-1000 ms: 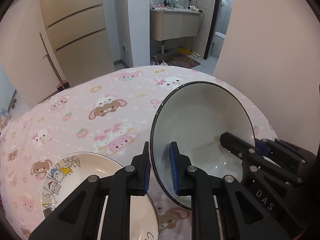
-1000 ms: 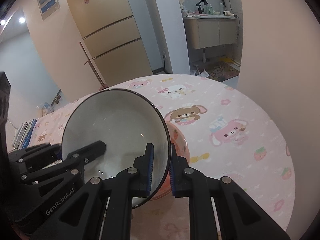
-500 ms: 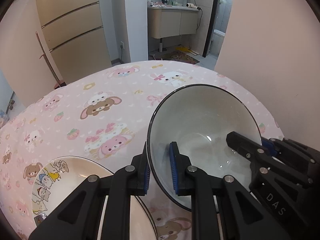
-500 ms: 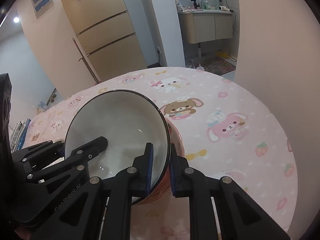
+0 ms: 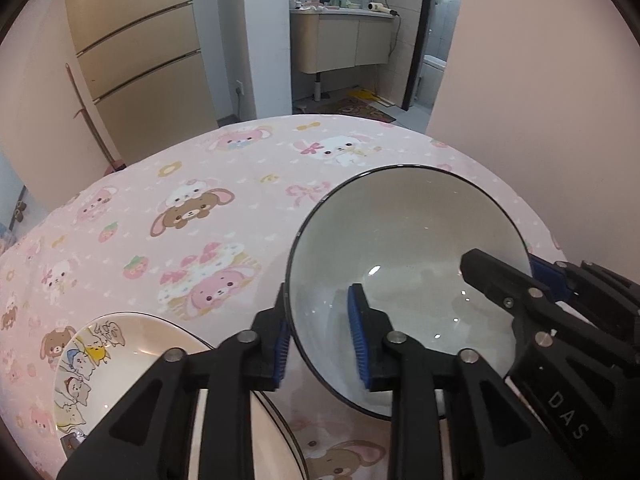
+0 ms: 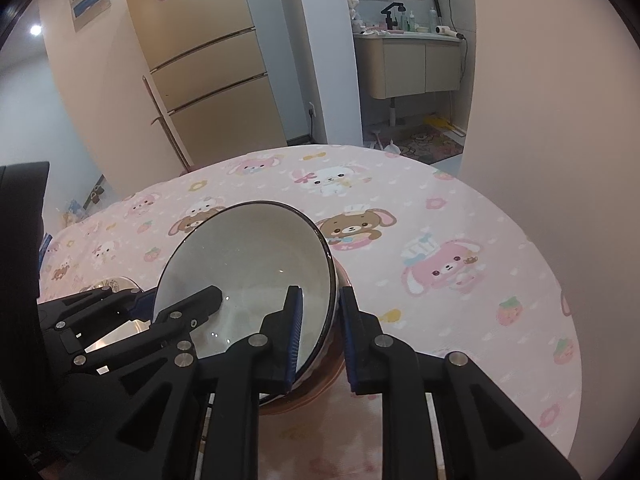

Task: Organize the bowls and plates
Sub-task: 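Lower the white bowl onto the pink bowls and open both grippers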

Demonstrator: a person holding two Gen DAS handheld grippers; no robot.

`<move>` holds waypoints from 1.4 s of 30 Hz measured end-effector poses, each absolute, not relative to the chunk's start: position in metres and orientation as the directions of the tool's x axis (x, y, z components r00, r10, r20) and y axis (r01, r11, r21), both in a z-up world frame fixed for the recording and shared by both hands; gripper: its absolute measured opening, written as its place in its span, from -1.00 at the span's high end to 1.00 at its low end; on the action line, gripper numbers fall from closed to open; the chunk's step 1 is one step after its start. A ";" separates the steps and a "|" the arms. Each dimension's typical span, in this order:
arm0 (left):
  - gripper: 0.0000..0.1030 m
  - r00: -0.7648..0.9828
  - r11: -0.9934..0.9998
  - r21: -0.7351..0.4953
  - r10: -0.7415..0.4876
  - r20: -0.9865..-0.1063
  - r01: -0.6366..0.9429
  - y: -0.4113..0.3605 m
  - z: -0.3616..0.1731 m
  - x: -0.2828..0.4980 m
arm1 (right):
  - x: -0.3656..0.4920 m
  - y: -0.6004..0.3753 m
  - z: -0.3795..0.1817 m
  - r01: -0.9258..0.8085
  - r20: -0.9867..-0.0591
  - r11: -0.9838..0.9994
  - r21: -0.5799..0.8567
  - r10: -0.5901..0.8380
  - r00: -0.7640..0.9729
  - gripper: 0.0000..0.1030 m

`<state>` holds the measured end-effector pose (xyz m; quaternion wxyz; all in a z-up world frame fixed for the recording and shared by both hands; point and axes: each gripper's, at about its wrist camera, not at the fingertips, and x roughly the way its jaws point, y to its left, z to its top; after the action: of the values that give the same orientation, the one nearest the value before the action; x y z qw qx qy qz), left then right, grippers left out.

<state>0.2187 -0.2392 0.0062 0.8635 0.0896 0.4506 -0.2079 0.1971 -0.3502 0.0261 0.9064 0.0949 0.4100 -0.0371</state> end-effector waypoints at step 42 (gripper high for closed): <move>-0.26 0.618 0.917 -0.076 -0.323 -0.716 0.391 -0.195 0.059 0.220 | 0.183 -0.371 0.045 0.171 -0.710 0.971 0.166 -0.002 0.704 0.77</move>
<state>0.2197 -0.1953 0.0588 0.8985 0.0434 0.3890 -0.1986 0.1830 -0.3714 0.0450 0.9165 0.1104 0.3816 -0.0471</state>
